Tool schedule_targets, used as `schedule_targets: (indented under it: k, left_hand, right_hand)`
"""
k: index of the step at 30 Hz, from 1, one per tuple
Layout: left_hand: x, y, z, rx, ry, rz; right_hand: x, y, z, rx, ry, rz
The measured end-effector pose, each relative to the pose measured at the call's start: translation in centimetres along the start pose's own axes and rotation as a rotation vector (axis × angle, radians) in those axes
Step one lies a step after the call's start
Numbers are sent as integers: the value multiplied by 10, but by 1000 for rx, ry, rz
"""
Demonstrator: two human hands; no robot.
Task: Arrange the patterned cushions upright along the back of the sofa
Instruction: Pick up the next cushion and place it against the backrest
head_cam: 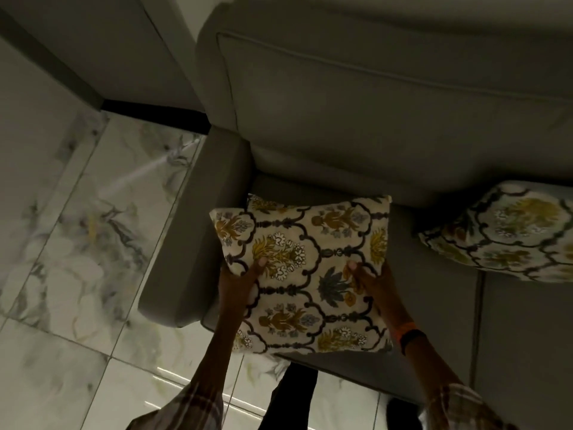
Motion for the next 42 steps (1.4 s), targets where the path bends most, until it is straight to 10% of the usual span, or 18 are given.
schedule_targets:
  k: [7,25,42]
  left_hand:
    - [58,18,-176,-118,-249,-294]
    - [196,-86,-738,-476,-794,-215]
    - [181,-79,-1016,-539,-928,-389]
  right_hand:
    - [77,33,167,21,92,27]
    - [229,148,707,-178,300,145]
    - [194,130,997,-132,359,285]
Point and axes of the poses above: each hand's wrist, its own x-axis away from the middle knuckle, its own z-axis out of the back of the hand, y = z × x, the point moved 5 cm from there along -x, towards the middle knuckle, and after that the axes turned 14 degrees about -y, right-handed, at the moved point
